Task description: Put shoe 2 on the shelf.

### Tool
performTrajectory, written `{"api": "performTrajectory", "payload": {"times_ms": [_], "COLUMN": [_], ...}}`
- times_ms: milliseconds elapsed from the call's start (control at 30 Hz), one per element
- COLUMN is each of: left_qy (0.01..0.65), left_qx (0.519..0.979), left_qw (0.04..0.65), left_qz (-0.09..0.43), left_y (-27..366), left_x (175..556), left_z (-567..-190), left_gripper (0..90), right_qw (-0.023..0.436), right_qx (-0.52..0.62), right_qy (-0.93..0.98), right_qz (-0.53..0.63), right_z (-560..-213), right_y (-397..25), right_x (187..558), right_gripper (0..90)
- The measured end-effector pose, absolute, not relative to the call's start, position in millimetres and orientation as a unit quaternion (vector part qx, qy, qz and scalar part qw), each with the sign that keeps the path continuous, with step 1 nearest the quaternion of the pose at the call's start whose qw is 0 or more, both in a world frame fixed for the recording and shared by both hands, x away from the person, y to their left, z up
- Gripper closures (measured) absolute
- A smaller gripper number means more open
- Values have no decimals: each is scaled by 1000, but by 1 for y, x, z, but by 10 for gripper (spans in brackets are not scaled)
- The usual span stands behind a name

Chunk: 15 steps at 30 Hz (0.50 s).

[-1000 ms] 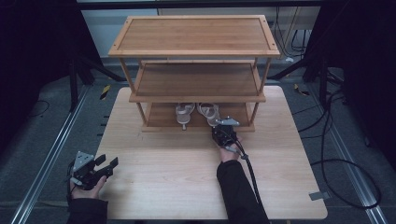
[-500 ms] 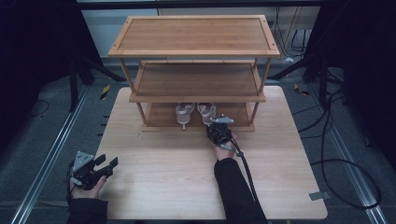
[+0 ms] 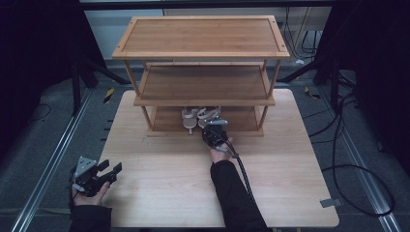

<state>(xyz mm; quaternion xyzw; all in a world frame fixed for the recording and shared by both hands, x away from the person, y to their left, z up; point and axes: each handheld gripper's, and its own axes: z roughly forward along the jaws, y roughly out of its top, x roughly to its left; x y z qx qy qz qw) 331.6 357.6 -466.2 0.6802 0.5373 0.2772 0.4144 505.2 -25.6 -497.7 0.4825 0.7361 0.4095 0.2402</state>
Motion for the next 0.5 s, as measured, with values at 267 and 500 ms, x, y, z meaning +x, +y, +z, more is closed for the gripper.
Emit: {"api": "performTrajectory", "payload": {"times_ms": [267, 500], "left_qy": [536, 537], "left_qx": [682, 683], "left_qw": [412, 412], "left_qz": [278, 275], "left_y": [356, 357], "left_x": [332, 332], "left_z": [-466, -467], "left_gripper": [423, 420], "right_qw": [227, 246], "right_qx": [472, 446], "right_qy": [739, 747], "right_qz": [424, 428], "right_z": [-493, -477], "right_y": [-38, -63], "right_x": [496, 474], "right_gripper": [630, 410]}}
